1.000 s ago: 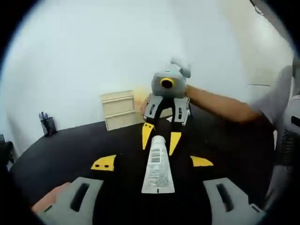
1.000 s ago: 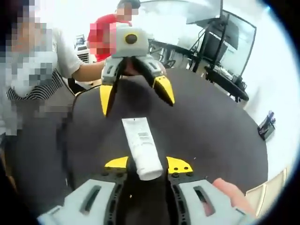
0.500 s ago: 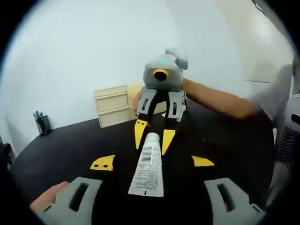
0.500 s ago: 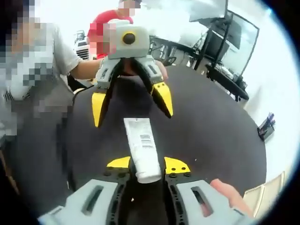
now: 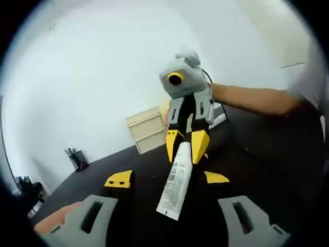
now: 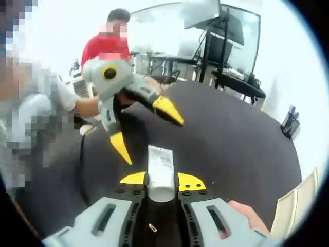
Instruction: Open the drawer, pick up the cosmetic bottles from the table one by one, place them into the drawer, release the gripper, close the drawer, and move the gripper away
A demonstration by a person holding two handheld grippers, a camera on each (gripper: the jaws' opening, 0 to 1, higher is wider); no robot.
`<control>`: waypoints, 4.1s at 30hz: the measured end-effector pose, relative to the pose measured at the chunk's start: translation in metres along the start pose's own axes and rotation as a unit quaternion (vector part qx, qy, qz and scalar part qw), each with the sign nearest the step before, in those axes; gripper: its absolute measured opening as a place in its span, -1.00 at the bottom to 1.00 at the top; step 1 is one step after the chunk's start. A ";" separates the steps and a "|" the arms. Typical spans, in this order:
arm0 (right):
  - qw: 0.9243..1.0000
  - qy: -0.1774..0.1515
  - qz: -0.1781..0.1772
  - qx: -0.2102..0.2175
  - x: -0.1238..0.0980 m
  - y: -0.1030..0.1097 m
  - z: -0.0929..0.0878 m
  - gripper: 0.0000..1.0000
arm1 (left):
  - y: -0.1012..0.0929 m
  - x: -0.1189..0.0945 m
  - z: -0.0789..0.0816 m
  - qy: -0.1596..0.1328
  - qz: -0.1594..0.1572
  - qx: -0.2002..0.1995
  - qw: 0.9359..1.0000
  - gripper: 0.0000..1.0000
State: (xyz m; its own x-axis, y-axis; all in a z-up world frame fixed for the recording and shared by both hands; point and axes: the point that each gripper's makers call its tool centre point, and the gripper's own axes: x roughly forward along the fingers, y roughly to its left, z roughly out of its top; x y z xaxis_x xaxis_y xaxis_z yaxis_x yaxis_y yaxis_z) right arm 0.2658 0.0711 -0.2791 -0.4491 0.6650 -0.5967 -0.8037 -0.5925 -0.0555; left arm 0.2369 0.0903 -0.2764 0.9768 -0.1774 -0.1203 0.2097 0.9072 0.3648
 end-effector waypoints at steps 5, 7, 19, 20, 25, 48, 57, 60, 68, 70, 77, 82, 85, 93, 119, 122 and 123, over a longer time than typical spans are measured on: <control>0.999 -0.037 -0.003 0.017 -0.009 0.001 0.022 -0.66 | 0.002 0.002 0.000 0.007 0.042 0.038 0.998 -0.07; 0.999 -0.038 -0.012 0.007 -0.008 0.006 0.027 -0.66 | 0.002 0.003 0.002 0.005 0.058 0.048 0.997 -0.13; 0.997 -0.066 -0.043 0.005 -0.010 0.001 0.051 -0.66 | 0.005 0.018 -0.006 0.031 0.080 -0.039 0.996 -0.07; 0.997 -0.067 -0.041 0.006 -0.012 0.000 0.053 -0.66 | 0.006 0.019 -0.007 0.031 0.082 -0.038 0.995 -0.07; 0.996 -0.076 -0.049 0.004 -0.015 0.005 0.060 -0.66 | 0.009 0.026 -0.004 0.026 0.079 -0.052 0.995 -0.07; 0.992 -0.099 -0.043 -0.066 -0.011 0.050 0.096 -0.66 | 0.001 0.012 0.033 -0.038 0.110 -0.010 0.993 -0.52; 0.991 -0.113 -0.026 -0.067 -0.014 0.051 0.100 -0.66 | -0.002 0.006 0.036 -0.032 0.114 -0.002 0.993 -0.66; 0.990 -0.123 -0.022 -0.071 -0.015 0.052 0.104 -0.65 | -0.003 0.006 0.038 -0.034 0.114 -0.011 0.993 -0.68; 0.980 -0.181 -0.001 -0.085 -0.024 0.059 0.122 -0.64 | 0.001 -0.008 0.051 -0.061 0.087 -0.076 0.991 -0.73; 0.978 -0.189 0.003 -0.090 -0.025 0.061 0.123 -0.64 | -0.001 -0.011 0.052 -0.069 0.077 -0.085 0.991 -0.76; 0.972 -0.213 0.011 -0.098 -0.034 0.066 0.130 -0.58 | -0.005 -0.017 0.052 -0.085 0.033 -0.117 0.989 -0.78; 0.971 -0.216 0.014 -0.105 -0.034 0.069 0.131 -0.43 | -0.009 -0.016 0.052 -0.087 -0.005 -0.134 0.987 -0.79; 0.970 -0.216 0.010 -0.108 -0.033 0.067 0.130 -0.38 | -0.015 -0.015 0.051 -0.088 -0.035 -0.141 0.986 -0.79; 0.970 -0.221 0.004 -0.100 -0.035 0.058 0.128 -0.33 | -0.016 -0.017 0.051 -0.095 -0.087 -0.168 0.977 -0.79; 0.961 -0.250 0.103 -0.059 -0.006 0.085 0.134 -0.27 | -0.035 -0.045 0.059 -0.132 -0.255 -0.217 0.933 -0.79; 0.959 -0.255 0.113 -0.055 -0.003 0.089 0.136 -0.32 | -0.038 -0.053 0.066 -0.156 -0.286 -0.238 0.915 -0.79; 0.957 -0.258 0.121 -0.055 -0.002 0.093 0.137 -0.33 | -0.038 -0.055 0.069 -0.165 -0.293 -0.244 0.909 -0.79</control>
State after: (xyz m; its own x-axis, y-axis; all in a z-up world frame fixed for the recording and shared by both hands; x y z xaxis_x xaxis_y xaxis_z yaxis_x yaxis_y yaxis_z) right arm 0.1391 0.0766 -0.1736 -0.7734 0.6205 -0.1297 -0.6175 -0.7837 -0.0670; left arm 0.1784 0.0391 -0.2202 0.6800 -0.7174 0.1512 0.7332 0.6661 -0.1366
